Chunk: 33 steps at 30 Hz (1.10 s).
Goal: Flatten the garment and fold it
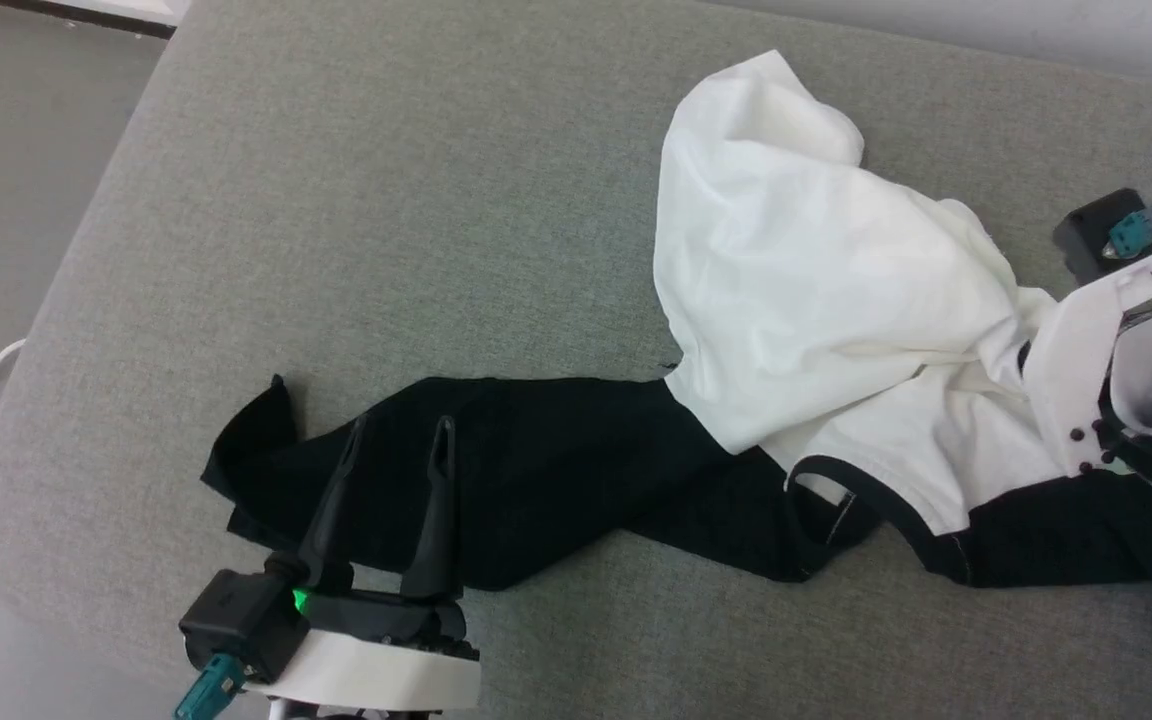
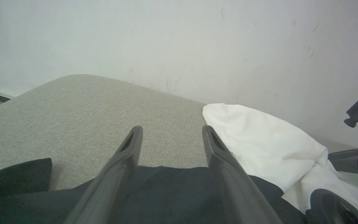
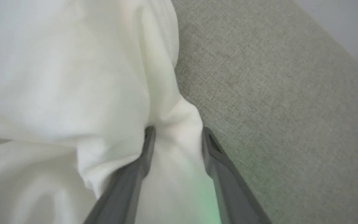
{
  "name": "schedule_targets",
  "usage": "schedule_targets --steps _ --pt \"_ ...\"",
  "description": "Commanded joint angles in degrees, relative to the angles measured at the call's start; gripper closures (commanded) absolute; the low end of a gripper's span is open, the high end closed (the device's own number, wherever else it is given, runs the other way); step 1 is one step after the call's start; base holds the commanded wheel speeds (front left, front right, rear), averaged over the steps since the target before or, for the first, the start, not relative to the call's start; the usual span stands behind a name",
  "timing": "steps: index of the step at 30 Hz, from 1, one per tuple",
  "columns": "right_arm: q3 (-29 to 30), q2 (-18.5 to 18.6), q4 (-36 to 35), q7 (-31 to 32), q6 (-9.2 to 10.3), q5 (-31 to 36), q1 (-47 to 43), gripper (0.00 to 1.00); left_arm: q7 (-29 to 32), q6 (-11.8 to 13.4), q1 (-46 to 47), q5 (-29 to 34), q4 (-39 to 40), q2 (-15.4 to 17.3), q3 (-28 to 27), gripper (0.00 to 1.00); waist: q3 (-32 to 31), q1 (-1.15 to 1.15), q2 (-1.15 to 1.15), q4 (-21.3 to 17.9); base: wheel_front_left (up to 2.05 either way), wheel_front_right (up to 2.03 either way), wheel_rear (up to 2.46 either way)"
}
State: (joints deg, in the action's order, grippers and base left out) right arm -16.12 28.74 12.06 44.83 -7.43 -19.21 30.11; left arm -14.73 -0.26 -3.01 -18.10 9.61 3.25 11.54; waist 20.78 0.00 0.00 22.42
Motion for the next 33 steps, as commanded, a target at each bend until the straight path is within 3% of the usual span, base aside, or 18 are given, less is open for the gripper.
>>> schedule_targets --steps 1,7,10,17,20,21,22,23,24,33 --pt "-1.2 0.0 0.5 0.1 -0.06 0.0 -1.6 1.0 -0.3 -0.4 1.4 -0.3 -0.3 -0.3 -0.1 0.0 -0.4 0.0 0.0 -0.7 0.0 0.0 0.0" --pt "2.0 0.5 -1.5 -8.1 -0.06 3.7 2.0 1.0 -0.3 -0.5 1.3 0.0 -0.5 -0.3 -0.8 0.0 -2.3 0.0 0.0 -3.0 0.0 0.0 0.0" --pt "6.9 1.4 -2.0 -11.7 -0.06 7.0 2.9 1.0 -0.3 -0.6 1.1 0.1 -0.3 -0.3 -0.9 0.0 -2.7 0.0 0.0 -3.8 0.0 0.0 0.0" --pt "16.8 3.1 -1.7 -11.7 -0.06 14.3 -1.3 1.0 -0.3 -0.8 0.9 0.1 -0.1 -0.3 -0.5 0.0 -1.9 0.0 0.0 -4.1 0.0 0.0 0.0" --pt "20.3 1.8 -1.4 -11.4 -0.06 16.7 -4.3 1.0 -0.3 -0.8 0.9 0.0 -0.2 -0.3 -0.5 0.0 -1.3 0.0 0.0 -4.0 0.0 0.0 0.0" --pt "21.2 0.9 -1.3 -11.5 -0.06 17.1 -5.0 0.87 -0.3 -0.9 1.0 0.0 -0.3 -0.3 -0.6 0.0 -1.1 0.0 0.0 -3.9 0.0 0.0 0.0" --pt "21.9 0.1 -1.3 -11.6 -0.06 17.6 -5.5 0.81 -0.3 -0.9 1.1 0.1 -0.3 -0.3 -0.6 0.0 -1.0 0.0 0.0 -4.0 0.0 0.0 0.0" --pt "22.2 -0.7 -1.3 -11.9 -0.06 18.0 -5.9 0.33 -0.3 -0.9 1.1 0.1 -0.4 -0.3 -0.7 0.0 -0.9 0.0 0.0 -4.0 0.0 0.0 0.0" --pt "22.3 -1.4 -1.5 -12.2 -0.06 18.3 -6.1 0.0 -0.3 -0.9 1.2 0.1 -0.5 -0.3 -0.8 0.0 -0.9 0.0 0.0 -4.1 0.0 0.0 0.0" --pt "22.2 -7.7 -7.3 -22.6 -0.06 18.2 -4.4 0.0 -0.3 -0.8 1.1 0.9 -0.4 0.2 -1.4 0.0 -3.8 0.0 0.0 -6.7 0.0 0.0 0.0"
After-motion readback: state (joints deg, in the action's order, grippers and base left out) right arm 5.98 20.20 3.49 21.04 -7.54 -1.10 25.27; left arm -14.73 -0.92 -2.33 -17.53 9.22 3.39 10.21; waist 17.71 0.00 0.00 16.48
